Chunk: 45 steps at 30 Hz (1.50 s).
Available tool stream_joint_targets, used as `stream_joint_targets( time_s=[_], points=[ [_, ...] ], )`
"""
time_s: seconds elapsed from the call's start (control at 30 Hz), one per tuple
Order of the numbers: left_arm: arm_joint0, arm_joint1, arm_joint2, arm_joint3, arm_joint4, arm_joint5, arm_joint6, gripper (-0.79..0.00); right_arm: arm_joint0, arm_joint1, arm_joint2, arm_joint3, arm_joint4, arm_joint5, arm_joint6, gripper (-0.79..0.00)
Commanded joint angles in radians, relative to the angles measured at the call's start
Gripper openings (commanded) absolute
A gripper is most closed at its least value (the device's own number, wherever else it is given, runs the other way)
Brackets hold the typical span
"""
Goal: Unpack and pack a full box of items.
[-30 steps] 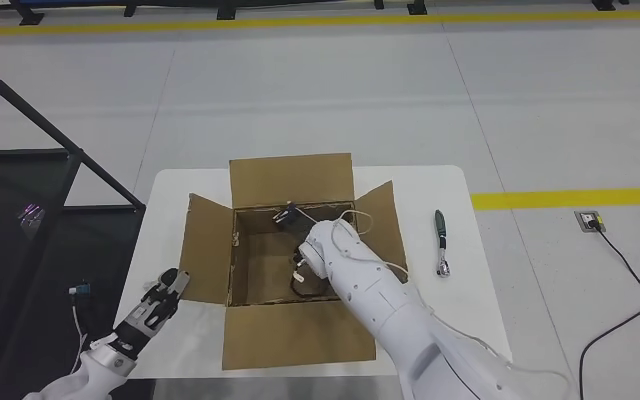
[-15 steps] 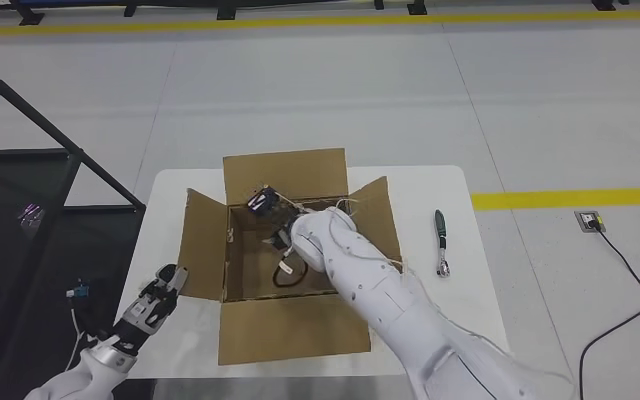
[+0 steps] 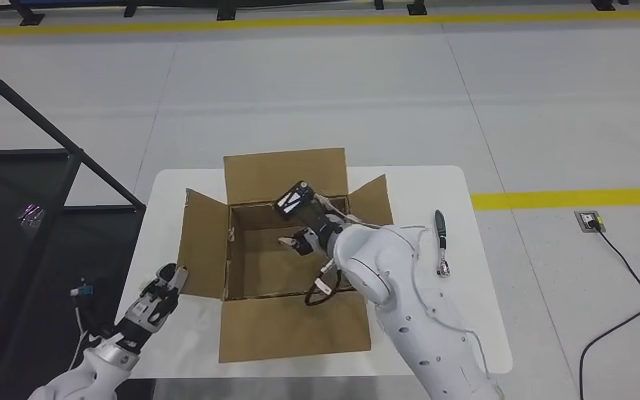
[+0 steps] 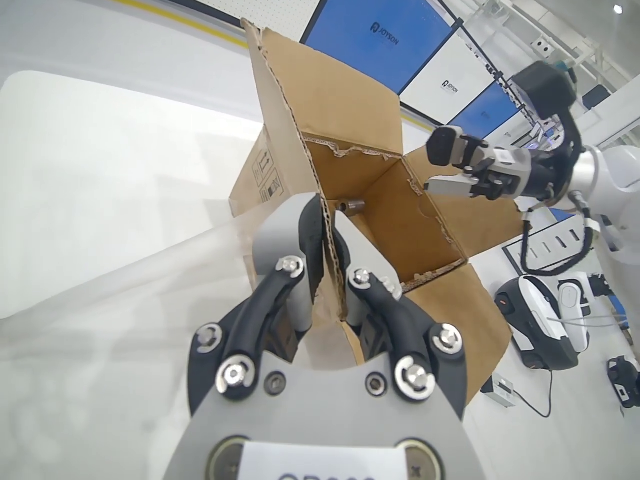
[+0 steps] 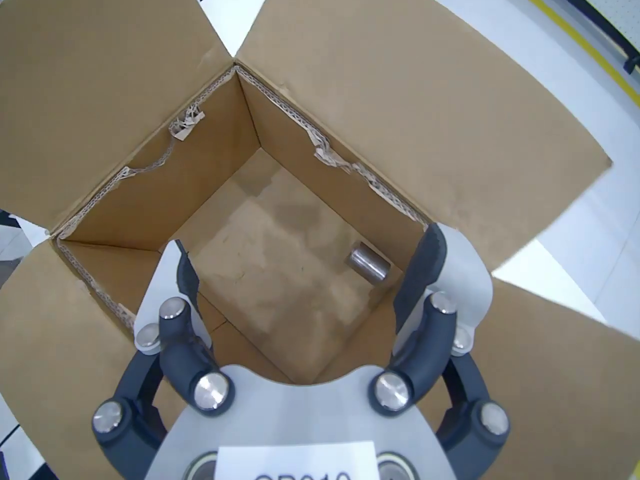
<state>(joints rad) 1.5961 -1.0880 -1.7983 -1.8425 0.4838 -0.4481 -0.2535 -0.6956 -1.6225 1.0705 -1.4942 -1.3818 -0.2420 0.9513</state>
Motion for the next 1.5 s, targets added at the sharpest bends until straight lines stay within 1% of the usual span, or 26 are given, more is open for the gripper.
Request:
stream_joint_targets(
  time_s=[0.0, 0.17, 0.27, 0.33, 0.4, 0.53, 0.63, 0.7, 0.77, 0.83, 0.9, 0.97, 1.0, 1.03, 1.07, 1.13, 1.17, 1.2, 1.23, 1.47],
  points=[
    [0.001, 0.000, 0.001, -0.006, -0.012, 0.017, -0.010, 0.000, 0.004, -0.001, -0.004, 0.005, 0.000, 0.001, -0.014, 0.000],
    [0.008, 0.000, -0.005, -0.035, -0.064, 0.077, -0.058, 0.000, 0.001, -0.001, -0.003, 0.006, 0.000, 0.001, -0.021, 0.000],
    [0.010, 0.000, -0.018, -0.054, -0.085, 0.113, -0.075, 0.000, -0.015, 0.006, 0.032, -0.003, 0.050, -0.043, -0.067, 0.000],
    [0.013, 0.000, -0.022, -0.062, -0.087, 0.118, -0.078, 0.000, -0.039, 0.014, 0.070, -0.054, 0.086, -0.077, -0.085, 0.000],
    [0.016, 0.000, -0.025, -0.065, -0.084, 0.115, -0.077, 0.000, -0.079, 0.025, 0.124, -0.128, 0.115, -0.086, -0.090, 0.000],
    [0.020, 0.000, -0.022, -0.072, -0.064, 0.105, -0.070, 0.000, -0.158, 0.045, 0.255, -0.268, 0.208, -0.088, -0.062, 0.000],
    [0.020, 0.000, -0.020, -0.074, -0.058, 0.100, -0.067, 0.000, -0.189, 0.059, 0.356, -0.303, 0.309, -0.086, 0.003, 0.000],
    [0.018, 0.000, -0.019, -0.074, -0.057, 0.100, -0.066, 0.000, -0.184, 0.068, 0.412, -0.293, 0.351, -0.057, 0.061, 0.000],
    [0.014, 0.000, -0.017, -0.072, -0.056, 0.101, -0.067, 0.000, -0.162, 0.075, 0.443, -0.260, 0.391, -0.038, 0.128, 0.000],
    [0.011, 0.000, -0.015, -0.068, -0.052, 0.099, -0.064, 0.000, -0.138, 0.082, 0.473, -0.220, 0.406, -0.011, 0.165, 0.000],
    [0.009, 0.000, -0.013, -0.065, -0.049, 0.098, -0.061, 0.000, -0.109, 0.087, 0.485, -0.172, 0.438, 0.004, 0.218, 0.000],
    [0.008, 0.000, -0.011, -0.063, -0.047, 0.098, -0.059, 0.000, -0.079, 0.094, 0.490, -0.124, 0.466, -0.002, 0.267, 0.000],
    [0.007, -0.001, -0.010, -0.062, -0.046, 0.098, -0.059, 0.000, -0.068, 0.097, 0.496, -0.105, 0.485, -0.009, 0.274, -0.095],
    [0.007, -0.001, -0.009, -0.061, -0.045, 0.101, -0.057, 0.000, -0.060, 0.100, 0.498, -0.086, 0.495, -0.022, 0.280, -0.296],
    [0.006, -0.001, -0.008, -0.060, -0.042, 0.104, -0.055, 0.000, -0.053, 0.103, 0.500, -0.069, 0.506, -0.032, 0.286, -0.425],
    [0.006, -0.002, -0.004, -0.060, -0.040, 0.108, -0.049, 0.000, -0.044, 0.109, 0.502, -0.037, 0.528, -0.045, 0.288, -0.570],
    [0.006, -0.002, -0.002, -0.059, -0.039, 0.109, -0.048, 0.000, -0.038, 0.111, 0.501, -0.025, 0.531, -0.050, 0.288, -0.613],
    [0.007, -0.002, 0.000, -0.059, -0.038, 0.110, -0.047, 0.000, -0.033, 0.114, 0.501, -0.014, 0.534, -0.051, 0.284, -0.680],
    [0.007, -0.002, 0.001, -0.059, -0.037, 0.110, -0.045, 0.000, -0.029, 0.116, 0.499, -0.005, 0.539, -0.051, 0.283, -0.785],
    [0.009, -0.004, 0.008, -0.057, -0.032, 0.118, -0.035, 0.000, -0.015, 0.132, 0.486, 0.011, 0.558, -0.045, 0.264, -0.785]
  ],
)
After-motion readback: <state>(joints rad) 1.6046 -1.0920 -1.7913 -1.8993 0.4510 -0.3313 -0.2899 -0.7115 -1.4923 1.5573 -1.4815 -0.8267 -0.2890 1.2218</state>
